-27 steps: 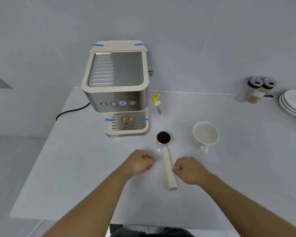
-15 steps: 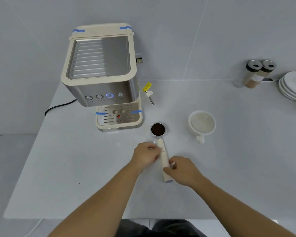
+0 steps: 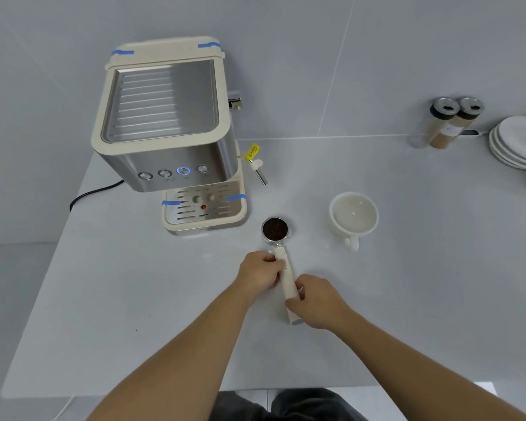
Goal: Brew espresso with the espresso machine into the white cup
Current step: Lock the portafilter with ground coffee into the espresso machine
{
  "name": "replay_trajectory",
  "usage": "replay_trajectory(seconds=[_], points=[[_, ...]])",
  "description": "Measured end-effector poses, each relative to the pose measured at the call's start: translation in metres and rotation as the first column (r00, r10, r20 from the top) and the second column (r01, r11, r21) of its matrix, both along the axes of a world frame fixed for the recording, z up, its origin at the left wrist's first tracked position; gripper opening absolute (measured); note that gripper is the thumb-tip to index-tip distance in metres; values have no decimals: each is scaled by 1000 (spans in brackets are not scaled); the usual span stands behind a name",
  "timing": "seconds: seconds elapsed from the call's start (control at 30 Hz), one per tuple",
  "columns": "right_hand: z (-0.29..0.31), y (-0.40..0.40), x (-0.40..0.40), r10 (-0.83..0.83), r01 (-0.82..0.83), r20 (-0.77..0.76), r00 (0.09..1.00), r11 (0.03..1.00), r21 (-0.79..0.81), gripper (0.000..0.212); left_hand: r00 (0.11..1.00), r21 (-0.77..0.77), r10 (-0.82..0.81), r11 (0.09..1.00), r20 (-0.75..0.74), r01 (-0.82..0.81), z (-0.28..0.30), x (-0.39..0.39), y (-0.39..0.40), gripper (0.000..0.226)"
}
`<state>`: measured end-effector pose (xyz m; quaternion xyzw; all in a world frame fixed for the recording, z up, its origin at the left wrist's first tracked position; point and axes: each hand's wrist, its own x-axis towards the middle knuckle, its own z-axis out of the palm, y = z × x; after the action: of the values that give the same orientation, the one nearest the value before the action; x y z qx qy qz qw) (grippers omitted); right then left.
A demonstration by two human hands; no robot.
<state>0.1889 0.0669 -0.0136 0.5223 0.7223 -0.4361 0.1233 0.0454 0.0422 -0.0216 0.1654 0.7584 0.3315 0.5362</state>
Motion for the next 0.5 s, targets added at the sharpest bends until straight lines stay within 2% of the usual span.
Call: replay_trajectory(seconds=[0.1, 0.23, 0.5], points=[[5, 0, 1, 5, -5, -6, 1000, 1000, -26, 15, 998, 1, 22, 1000, 65, -22, 3, 0, -2, 11], [17, -5, 1, 19, -20, -25, 1000, 998, -55, 23, 993, 16, 35, 999, 114, -37, 6, -6, -10, 14], [44, -16, -13, 75, -80, -113, 991, 996, -48, 14, 973, 108, 142, 981, 183, -164, 25, -29, -32, 11]])
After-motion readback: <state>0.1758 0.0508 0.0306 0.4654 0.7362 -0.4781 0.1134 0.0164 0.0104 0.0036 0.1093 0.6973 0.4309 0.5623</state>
